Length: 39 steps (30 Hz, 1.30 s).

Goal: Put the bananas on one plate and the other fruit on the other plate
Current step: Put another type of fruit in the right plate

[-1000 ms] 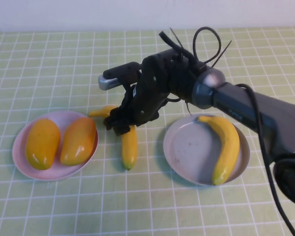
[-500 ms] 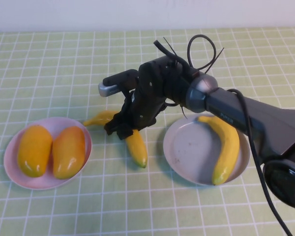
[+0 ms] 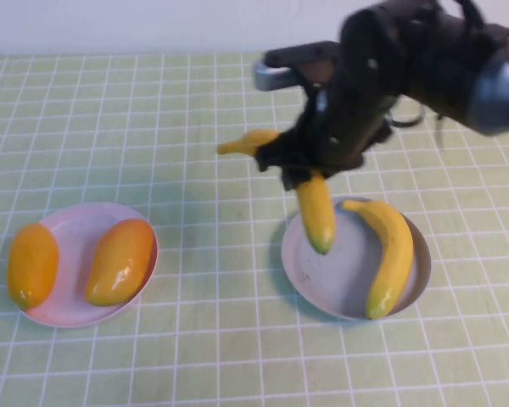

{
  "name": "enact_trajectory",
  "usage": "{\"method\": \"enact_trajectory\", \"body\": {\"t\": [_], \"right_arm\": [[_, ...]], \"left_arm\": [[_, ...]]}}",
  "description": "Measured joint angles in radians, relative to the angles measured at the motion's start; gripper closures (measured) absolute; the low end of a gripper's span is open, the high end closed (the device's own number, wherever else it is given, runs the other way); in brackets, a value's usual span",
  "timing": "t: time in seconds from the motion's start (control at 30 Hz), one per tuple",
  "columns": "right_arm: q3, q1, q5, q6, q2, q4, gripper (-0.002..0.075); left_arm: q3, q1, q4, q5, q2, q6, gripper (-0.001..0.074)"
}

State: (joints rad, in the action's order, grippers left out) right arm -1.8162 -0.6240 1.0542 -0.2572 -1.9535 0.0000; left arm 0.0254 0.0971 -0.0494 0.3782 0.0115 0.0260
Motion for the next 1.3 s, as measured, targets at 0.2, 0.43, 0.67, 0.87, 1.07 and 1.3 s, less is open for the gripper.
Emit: {"method": "enact_trajectory", "body": {"t": [0.2,0.43,0.67,0.87,1.07,1.3], "right_arm": [[0.338,0.059,-0.171,-0.119,0.148,0.000,0.0417],[0.455,0.084,-0.230,-0.152,0.124,0.058,0.0417],[0.457,0.088,-0.259,-0.154,0.070,0.065,0.0417],[0.457,0.088,-0.255,-0.154,0.065,0.065,0.0282],[0.457,0.088,-0.238,-0.154,0.115,0.061,0.0230],[0.479,0.071,-0.145,-0.099,0.311,0.044,0.0497]], "left_arm": [[0.000,0.000,0.000,0.000,0.000,0.000,0.0738],[0.000,0.000,0.000,0.000,0.000,0.000,0.0738],[0.000,0.000,0.000,0.000,0.000,0.000,0.0738],[0.000,0.000,0.000,0.000,0.000,0.000,0.0738],[0.000,0.000,0.000,0.000,0.000,0.000,0.0738],[0.000,0.000,0.000,0.000,0.000,0.000,0.0738]]}}
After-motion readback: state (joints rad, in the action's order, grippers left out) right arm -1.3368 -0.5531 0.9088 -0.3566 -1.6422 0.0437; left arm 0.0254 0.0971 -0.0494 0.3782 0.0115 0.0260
